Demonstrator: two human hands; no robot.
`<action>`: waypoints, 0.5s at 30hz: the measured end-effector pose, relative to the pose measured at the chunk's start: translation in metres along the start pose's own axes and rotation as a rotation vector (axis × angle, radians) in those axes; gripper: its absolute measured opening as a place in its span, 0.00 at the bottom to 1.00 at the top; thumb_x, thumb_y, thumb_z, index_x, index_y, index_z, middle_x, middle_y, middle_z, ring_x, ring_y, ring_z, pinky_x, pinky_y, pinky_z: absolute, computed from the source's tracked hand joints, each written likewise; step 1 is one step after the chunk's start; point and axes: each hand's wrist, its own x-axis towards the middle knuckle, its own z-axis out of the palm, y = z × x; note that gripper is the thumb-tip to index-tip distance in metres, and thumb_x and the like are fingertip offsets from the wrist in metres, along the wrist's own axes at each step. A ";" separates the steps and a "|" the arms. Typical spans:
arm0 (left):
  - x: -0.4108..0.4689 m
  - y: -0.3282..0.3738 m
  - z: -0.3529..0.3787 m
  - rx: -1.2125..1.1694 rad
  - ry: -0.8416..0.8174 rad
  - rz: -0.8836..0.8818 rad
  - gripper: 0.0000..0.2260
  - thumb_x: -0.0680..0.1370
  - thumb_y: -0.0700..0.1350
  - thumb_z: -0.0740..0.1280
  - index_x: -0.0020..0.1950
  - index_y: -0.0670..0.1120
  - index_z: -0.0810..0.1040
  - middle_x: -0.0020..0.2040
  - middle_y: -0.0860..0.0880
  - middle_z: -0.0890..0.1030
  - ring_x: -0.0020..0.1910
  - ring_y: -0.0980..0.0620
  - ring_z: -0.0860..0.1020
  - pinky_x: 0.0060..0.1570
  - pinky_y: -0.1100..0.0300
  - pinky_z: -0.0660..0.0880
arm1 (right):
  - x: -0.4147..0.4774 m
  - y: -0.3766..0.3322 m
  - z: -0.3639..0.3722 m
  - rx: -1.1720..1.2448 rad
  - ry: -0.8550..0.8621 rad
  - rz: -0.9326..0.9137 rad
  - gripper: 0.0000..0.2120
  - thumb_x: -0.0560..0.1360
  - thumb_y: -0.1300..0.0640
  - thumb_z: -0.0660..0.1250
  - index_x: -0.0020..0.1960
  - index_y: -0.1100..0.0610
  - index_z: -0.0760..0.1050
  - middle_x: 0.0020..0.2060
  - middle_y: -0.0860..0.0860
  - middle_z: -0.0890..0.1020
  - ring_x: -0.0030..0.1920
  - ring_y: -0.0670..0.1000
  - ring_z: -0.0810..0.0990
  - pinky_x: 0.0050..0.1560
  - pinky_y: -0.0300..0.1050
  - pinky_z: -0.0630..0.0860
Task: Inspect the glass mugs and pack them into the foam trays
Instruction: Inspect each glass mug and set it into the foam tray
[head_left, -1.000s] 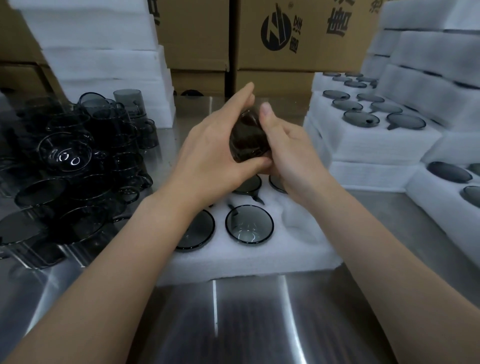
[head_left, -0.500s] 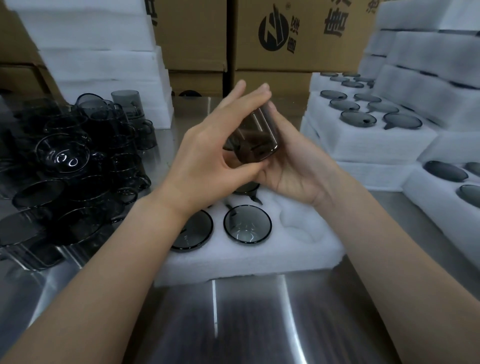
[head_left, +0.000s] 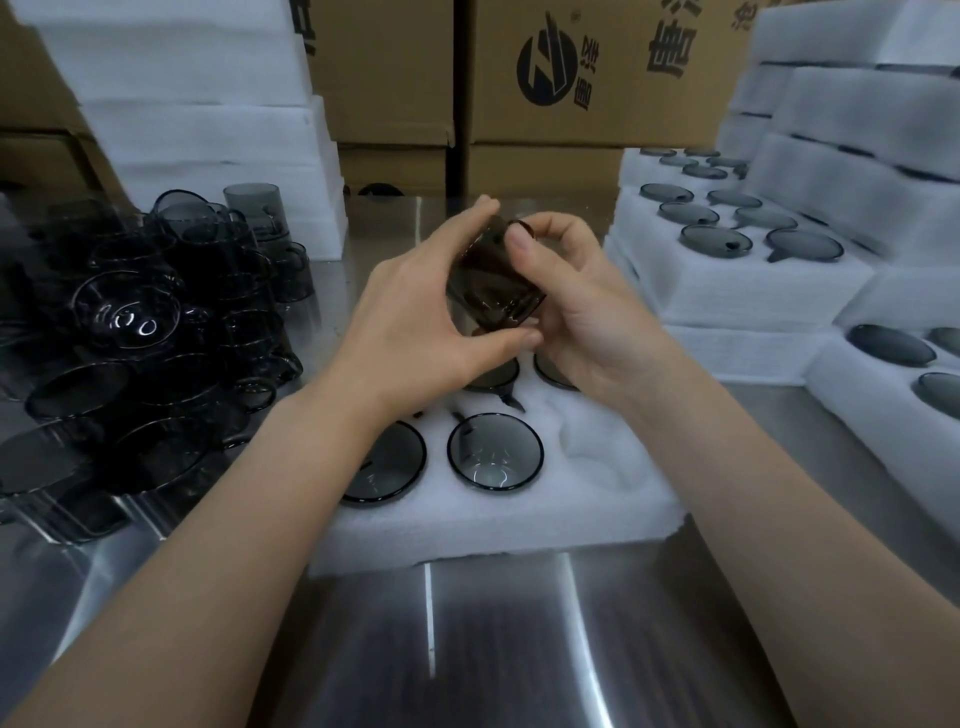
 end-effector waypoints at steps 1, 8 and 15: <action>0.000 0.000 0.001 -0.005 0.020 0.010 0.39 0.68 0.50 0.78 0.75 0.50 0.66 0.69 0.52 0.75 0.67 0.59 0.71 0.64 0.73 0.64 | 0.000 0.000 0.001 -0.030 0.008 -0.020 0.18 0.72 0.53 0.70 0.57 0.54 0.66 0.40 0.49 0.85 0.42 0.50 0.84 0.38 0.49 0.80; 0.000 -0.006 0.002 -0.022 0.007 0.144 0.38 0.69 0.37 0.76 0.76 0.48 0.64 0.75 0.52 0.66 0.76 0.59 0.58 0.70 0.72 0.57 | 0.000 -0.002 0.001 0.012 0.019 -0.069 0.09 0.78 0.54 0.67 0.52 0.53 0.67 0.40 0.50 0.85 0.43 0.53 0.85 0.38 0.58 0.83; 0.000 -0.006 0.003 -0.010 -0.047 0.202 0.40 0.67 0.34 0.74 0.77 0.46 0.63 0.76 0.53 0.64 0.77 0.59 0.56 0.70 0.72 0.56 | -0.002 -0.005 0.003 0.079 0.057 -0.049 0.03 0.82 0.56 0.62 0.49 0.54 0.69 0.37 0.50 0.84 0.37 0.49 0.84 0.31 0.51 0.82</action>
